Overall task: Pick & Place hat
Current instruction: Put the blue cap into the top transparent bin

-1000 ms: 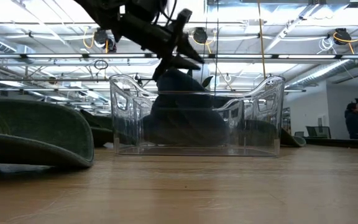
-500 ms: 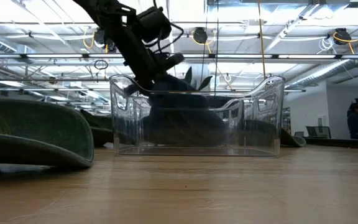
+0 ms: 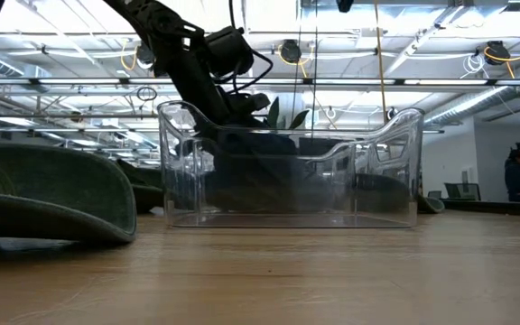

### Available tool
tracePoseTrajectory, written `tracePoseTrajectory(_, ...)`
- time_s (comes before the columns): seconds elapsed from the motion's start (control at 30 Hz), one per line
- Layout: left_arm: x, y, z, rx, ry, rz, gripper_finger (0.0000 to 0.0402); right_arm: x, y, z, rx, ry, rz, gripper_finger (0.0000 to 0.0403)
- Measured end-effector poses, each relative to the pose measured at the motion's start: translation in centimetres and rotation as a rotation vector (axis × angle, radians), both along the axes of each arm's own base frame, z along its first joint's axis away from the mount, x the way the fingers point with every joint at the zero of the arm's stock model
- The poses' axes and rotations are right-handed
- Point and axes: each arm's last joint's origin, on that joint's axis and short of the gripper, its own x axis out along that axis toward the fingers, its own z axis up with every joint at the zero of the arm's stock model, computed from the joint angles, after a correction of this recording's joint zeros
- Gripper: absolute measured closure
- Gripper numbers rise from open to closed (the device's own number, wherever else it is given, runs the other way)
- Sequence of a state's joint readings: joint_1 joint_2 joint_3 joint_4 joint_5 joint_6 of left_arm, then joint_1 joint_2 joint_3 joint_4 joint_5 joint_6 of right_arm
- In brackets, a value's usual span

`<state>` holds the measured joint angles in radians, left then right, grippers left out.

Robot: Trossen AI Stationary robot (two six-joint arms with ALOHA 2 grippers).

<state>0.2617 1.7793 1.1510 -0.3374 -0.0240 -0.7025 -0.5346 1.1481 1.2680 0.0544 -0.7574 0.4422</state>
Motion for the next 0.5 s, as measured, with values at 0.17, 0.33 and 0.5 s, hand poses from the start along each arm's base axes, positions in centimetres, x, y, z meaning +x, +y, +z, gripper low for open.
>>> tracePoseTrajectory(0.17,-0.4,0.9,1.0,-0.025,-0.055,-0.100,0.0393,0.1,0.0,0.1,-0.025,-0.071,0.001,0.0192)
tracePoseTrajectory(0.33,-1.0,1.3,3.2,-0.064,-0.165,-0.177,0.0367,0.0,0.0,0.8,-0.058,-0.135,0.002,0.0192)
tracePoseTrajectory(0.5,-1.9,1.2,5.9,0.009,-0.239,-0.180,0.0306,-0.1,0.1,1.1,-0.057,-0.166,0.006,0.0192)
